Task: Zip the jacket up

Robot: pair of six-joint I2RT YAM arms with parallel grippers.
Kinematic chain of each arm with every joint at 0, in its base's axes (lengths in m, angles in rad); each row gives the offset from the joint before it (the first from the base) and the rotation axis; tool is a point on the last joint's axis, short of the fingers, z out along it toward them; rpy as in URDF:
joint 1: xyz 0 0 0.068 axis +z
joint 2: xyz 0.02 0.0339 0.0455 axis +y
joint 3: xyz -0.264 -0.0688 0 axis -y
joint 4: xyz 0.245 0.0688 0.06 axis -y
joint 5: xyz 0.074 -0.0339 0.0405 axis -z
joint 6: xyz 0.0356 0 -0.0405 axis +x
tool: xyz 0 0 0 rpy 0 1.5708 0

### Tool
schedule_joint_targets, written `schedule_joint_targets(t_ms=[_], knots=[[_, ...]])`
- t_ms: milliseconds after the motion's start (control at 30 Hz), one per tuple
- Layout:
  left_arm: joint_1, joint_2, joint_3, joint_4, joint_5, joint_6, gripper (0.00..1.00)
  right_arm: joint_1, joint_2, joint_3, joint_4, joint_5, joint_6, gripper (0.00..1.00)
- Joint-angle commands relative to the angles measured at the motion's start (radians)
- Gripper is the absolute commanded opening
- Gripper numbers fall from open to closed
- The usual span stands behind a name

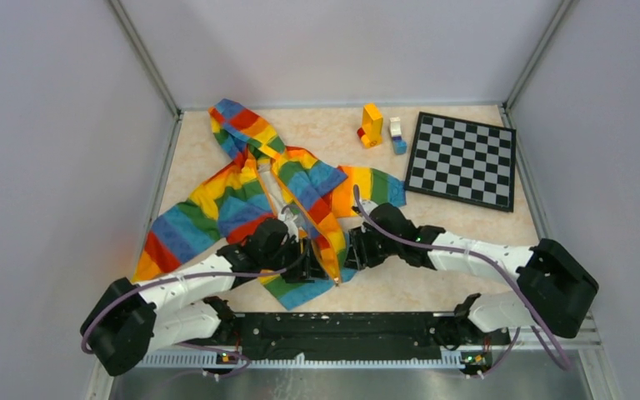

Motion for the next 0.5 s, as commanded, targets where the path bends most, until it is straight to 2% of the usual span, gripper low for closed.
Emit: schedule_joint_targets(t_ms=[0, 267, 467], knots=[[0.010, 0.037, 0.022, 0.024, -0.020, -0.019, 0.58, -0.019, 0.048, -0.007, 0.112, -0.147, -0.092, 0.42], [0.014, 0.163, 0.016, 0.098, -0.013, -0.022, 0.57, -0.020, 0.150, 0.009, 0.215, -0.197, -0.125, 0.45], [0.014, 0.198, -0.003, 0.117, -0.032, -0.030, 0.56, -0.019, 0.223, 0.040, 0.238, -0.195, -0.108, 0.40]])
